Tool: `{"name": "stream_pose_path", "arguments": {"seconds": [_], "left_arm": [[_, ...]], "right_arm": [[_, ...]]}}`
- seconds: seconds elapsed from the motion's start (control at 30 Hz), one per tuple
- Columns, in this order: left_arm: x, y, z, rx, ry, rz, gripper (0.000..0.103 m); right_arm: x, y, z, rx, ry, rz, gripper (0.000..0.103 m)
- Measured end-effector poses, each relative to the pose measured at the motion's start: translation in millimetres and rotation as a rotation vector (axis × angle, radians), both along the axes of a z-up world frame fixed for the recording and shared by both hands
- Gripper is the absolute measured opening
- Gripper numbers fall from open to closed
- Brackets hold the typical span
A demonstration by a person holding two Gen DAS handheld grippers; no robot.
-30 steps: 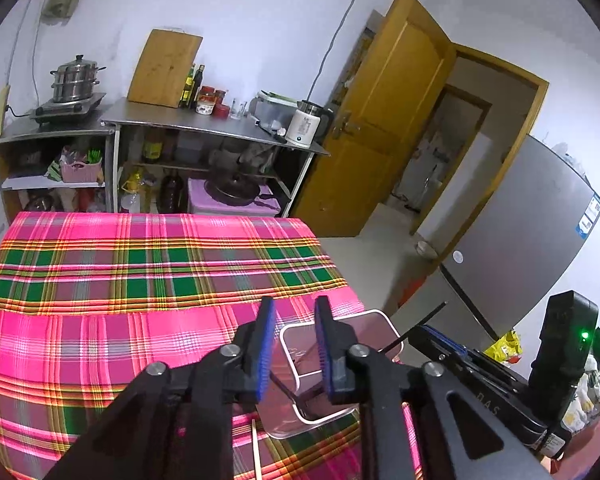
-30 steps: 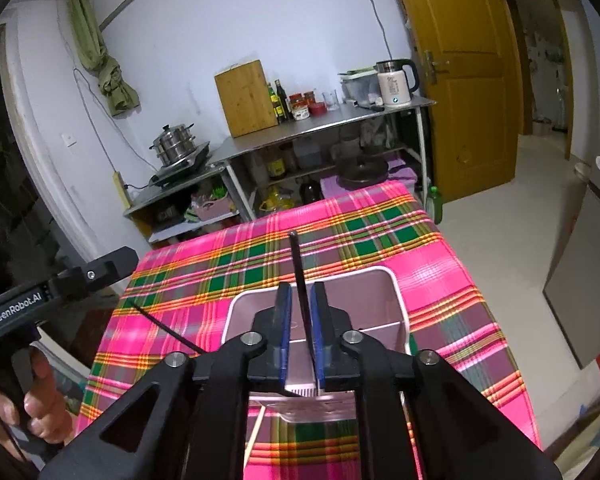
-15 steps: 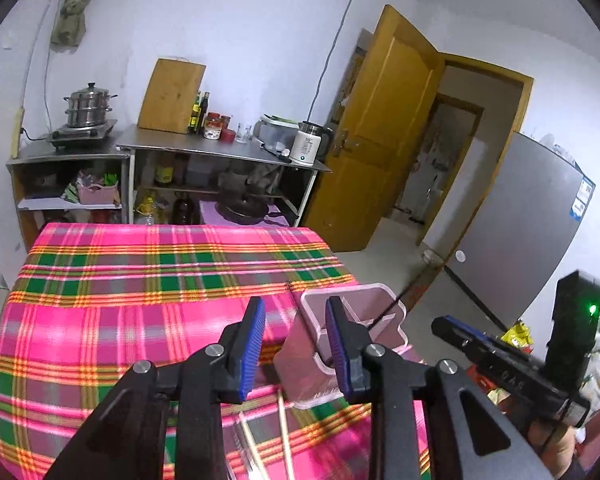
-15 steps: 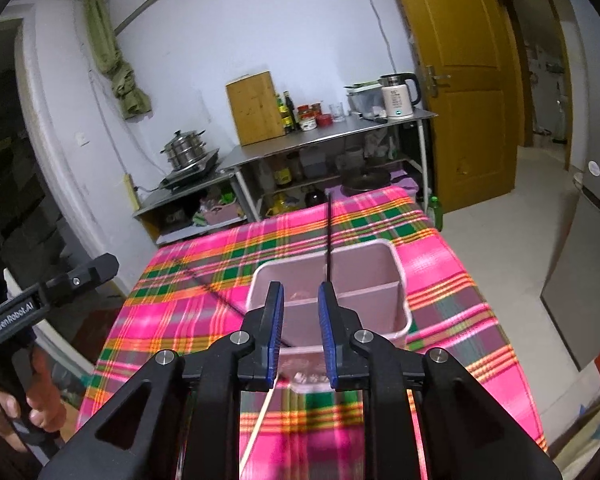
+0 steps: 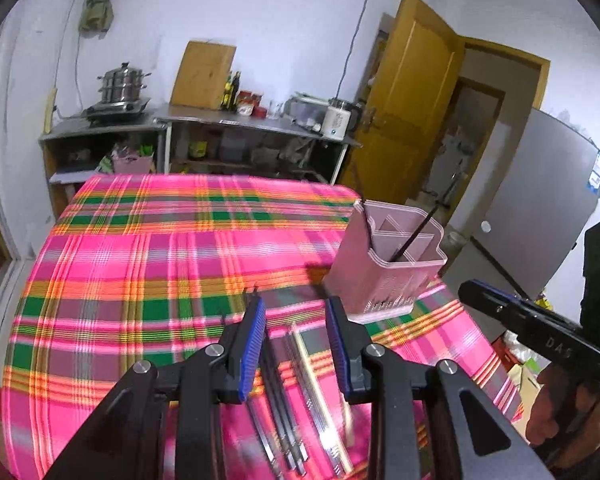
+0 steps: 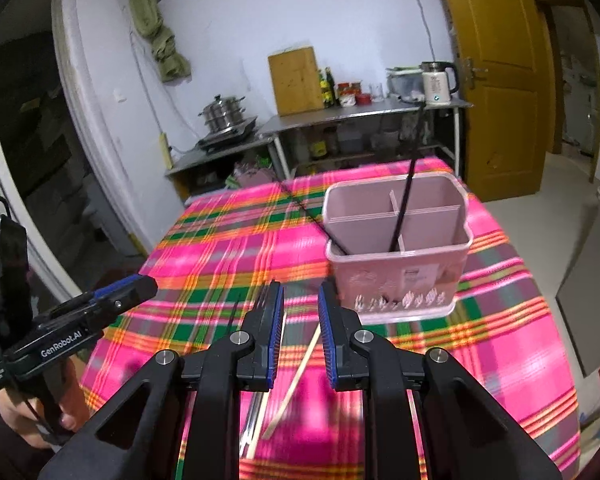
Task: Organize utensils
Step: 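Lower the left tool onto a black chopstick while the right tool grasps another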
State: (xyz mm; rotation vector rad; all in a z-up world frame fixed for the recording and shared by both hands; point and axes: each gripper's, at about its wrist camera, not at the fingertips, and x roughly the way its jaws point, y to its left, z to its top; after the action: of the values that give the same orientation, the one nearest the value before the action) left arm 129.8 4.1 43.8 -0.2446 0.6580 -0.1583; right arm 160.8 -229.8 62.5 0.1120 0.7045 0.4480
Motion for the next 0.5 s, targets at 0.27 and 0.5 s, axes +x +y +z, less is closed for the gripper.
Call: {"name": "stream_pose_path", "arguments": {"seconds": [0.27, 0.5], "left_arm": [[-11, 12, -34, 0.002, 0.072, 0.029, 0.031], [2, 20, -68, -0.021, 0.151, 0.065, 0.031]], "right_arm": [[-8, 18, -29, -0.023, 0.062, 0.044, 0.018], [-4, 39, -53, -0.048, 0.114, 0.087, 0.018]]}}
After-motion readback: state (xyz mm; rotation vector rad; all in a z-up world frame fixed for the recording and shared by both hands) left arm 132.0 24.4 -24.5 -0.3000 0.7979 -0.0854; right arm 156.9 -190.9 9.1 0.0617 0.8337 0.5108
